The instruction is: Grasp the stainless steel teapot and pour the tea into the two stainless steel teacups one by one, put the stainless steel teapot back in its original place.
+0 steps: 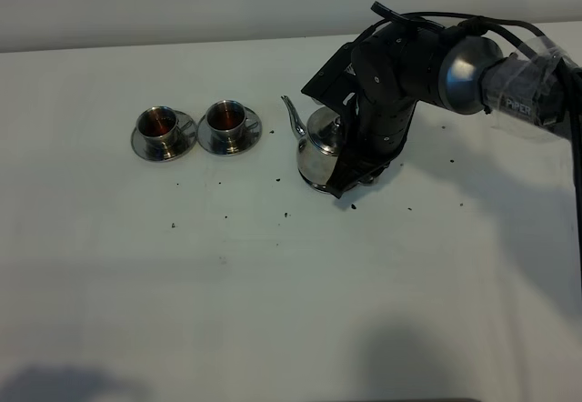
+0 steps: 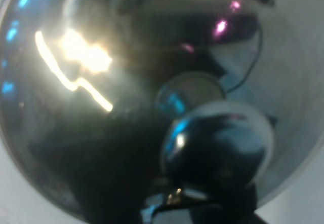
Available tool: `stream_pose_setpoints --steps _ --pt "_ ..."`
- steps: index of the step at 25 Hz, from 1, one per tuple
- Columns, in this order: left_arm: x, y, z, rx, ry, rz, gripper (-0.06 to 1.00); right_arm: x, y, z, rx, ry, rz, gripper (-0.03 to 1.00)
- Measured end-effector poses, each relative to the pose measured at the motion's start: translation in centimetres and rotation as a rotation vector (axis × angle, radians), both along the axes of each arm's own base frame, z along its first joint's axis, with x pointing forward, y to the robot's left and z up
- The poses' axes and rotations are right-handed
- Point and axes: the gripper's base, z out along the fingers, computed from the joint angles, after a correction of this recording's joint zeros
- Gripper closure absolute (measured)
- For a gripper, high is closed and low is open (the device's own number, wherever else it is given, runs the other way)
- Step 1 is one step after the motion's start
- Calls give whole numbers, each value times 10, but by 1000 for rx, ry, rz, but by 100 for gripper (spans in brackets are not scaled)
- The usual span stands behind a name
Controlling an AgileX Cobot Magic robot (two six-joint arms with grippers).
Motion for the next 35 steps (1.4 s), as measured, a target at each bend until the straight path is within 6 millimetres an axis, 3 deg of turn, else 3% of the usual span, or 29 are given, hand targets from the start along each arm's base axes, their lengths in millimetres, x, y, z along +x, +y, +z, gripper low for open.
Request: stream_pose_setpoints --steps 11,17,21,29,31,35 --pt "0 0 0 0 0 0 56 0 -1 0 -9 0 1 53" --pt "0 0 0 0 0 0 56 -4 -5 3 -36 39 -17 50" --pt "0 0 0 0 0 0 56 -11 -12 17 -86 76 -51 50" --pt "0 0 0 0 0 0 56 -34 -29 55 -147 156 -109 50" --pt "0 0 0 0 0 0 56 -47 -36 64 -140 163 -114 50" --pt "0 0 0 0 0 0 56 -94 -61 77 -124 229 -126 50"
